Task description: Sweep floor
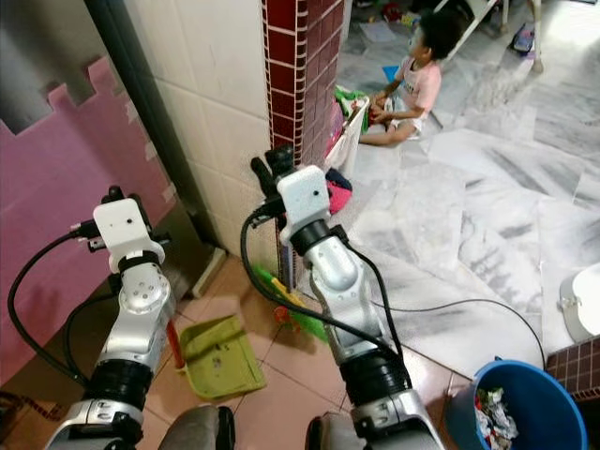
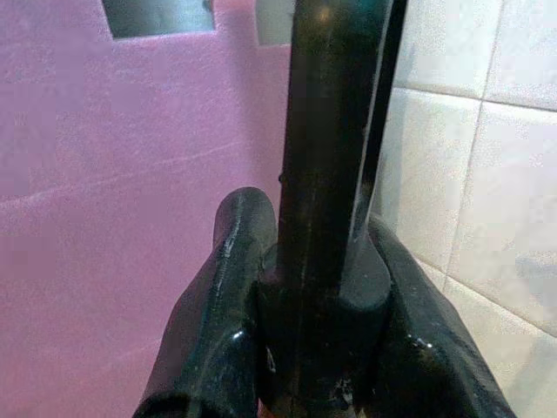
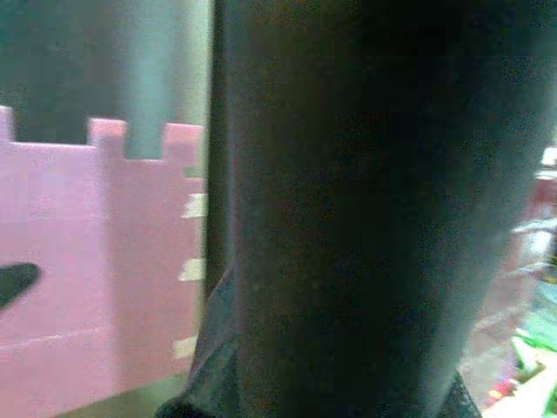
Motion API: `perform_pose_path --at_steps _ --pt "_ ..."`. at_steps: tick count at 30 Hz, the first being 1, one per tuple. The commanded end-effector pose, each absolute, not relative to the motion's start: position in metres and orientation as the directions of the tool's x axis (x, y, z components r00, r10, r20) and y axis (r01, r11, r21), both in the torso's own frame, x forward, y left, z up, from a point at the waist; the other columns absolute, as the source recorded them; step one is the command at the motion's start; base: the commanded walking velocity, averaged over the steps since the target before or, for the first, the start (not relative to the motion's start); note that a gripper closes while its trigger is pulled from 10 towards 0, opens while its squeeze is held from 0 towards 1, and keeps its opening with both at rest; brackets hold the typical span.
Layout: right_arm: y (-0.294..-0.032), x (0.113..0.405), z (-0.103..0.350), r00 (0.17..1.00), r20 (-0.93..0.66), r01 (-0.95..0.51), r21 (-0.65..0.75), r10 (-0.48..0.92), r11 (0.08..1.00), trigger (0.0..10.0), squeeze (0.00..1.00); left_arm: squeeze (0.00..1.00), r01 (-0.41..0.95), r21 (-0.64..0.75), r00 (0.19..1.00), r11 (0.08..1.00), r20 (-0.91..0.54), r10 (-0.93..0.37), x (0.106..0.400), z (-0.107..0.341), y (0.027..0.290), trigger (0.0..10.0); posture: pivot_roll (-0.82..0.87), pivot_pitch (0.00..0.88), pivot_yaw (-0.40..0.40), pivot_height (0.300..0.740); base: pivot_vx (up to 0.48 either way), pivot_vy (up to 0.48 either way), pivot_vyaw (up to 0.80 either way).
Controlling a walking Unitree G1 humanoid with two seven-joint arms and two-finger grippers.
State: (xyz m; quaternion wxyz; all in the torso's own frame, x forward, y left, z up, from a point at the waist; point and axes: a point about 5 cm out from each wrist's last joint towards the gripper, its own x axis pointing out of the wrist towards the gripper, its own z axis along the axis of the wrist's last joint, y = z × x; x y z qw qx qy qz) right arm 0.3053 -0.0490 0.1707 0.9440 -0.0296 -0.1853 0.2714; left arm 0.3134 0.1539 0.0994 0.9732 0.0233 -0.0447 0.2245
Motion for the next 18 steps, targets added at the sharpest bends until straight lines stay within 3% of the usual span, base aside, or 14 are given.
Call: perform_pose_path --at_steps 1,13,18 --pt "-0.039 0.304 0.178 0.742 0.373 -0.532 -0.18 0.558 0.828 10.0 0.0 0.0 -0.417 -0.018 0.906 0.909 0.064 0.418 0.317 0.096 0.145 10.0 -0.04 0.104 0.017 0.74 0.0 0.0 0.0" --pt "-0.027 0.297 0.16 0.714 0.253 -0.664 -0.05 0.652 0.746 10.0 0.0 0.0 -0.387 -0.039 0.92 0.921 0.054 0.388 0.322 0.093 0.141 10.0 -0.04 0.103 0.014 0.74 0.0 0.0 0.0" --pt "-0.033 0.296 0.165 0.675 0.204 -0.737 0.162 0.709 0.656 10.0 0.0 0.0 -0.382 -0.043 0.922 0.923 0.055 0.384 0.323 0.093 0.14 10.0 -0.05 0.102 0.012 0.74 0.0 0.0 0.0"
